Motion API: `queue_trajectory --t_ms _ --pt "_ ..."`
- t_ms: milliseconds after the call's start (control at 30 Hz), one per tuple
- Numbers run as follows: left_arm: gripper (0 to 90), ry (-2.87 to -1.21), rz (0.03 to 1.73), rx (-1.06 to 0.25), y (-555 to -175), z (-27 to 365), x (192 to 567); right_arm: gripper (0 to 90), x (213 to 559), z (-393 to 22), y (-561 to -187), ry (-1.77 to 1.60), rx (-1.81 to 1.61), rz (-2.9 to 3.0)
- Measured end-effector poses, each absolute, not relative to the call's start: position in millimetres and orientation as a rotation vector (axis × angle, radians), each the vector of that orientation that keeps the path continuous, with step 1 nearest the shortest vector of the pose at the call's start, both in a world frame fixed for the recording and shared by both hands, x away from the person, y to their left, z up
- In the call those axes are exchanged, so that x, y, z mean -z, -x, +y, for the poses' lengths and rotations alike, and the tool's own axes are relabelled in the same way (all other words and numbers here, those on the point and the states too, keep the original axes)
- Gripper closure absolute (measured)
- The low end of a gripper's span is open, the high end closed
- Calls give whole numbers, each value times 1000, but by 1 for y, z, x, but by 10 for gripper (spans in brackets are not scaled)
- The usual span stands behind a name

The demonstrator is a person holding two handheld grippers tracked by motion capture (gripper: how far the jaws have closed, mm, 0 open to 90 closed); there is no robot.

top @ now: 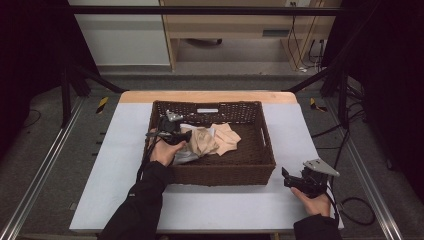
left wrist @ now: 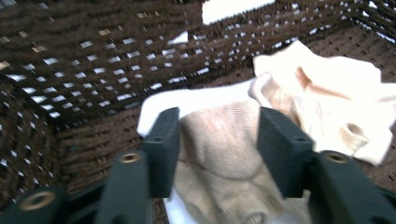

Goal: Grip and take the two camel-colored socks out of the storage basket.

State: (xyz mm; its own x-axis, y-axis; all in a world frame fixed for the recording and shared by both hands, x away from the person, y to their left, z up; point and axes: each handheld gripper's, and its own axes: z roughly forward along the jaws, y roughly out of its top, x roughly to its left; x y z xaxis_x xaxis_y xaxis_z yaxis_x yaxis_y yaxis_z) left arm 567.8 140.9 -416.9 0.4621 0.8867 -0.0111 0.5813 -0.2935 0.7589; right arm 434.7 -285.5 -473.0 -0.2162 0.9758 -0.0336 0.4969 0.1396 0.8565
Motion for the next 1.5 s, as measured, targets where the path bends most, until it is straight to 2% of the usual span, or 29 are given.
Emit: queue_trajectory --t_ms 33,67,100,133,200,333,767,1233,1500 --pt "577 -2012 1220 -535 -568 141 417 79 473 -286 -435 -1414 -983 1798" --pt "577 -2013 1224 -521 -568 141 418 79 473 -286 -435 -1414 -983 1798" --pt "646 -2020 1225 -513 -568 141 417 79 473 -286 -435 -1413 -983 1796" --pt "646 -2032 1225 -499 -568 142 417 79 473 -286 -435 -1413 -983 1796" --pt "759 -2039 1234 -470 -568 142 417 80 473 -286 -435 -1413 -982 1799" --pt "834 -2030 1233 -445 -566 143 415 79 473 -286 -434 -1413 -984 1796" --pt "845 -1837 1118 -530 -551 153 392 78 473 -287 -435 -1410 -979 1790" --pt "845 -1622 957 -596 -519 171 336 79 472 -288 -434 -1410 -979 1778" --pt "845 -1567 916 -623 -499 190 312 79 471 -288 -434 -1411 -977 1772"
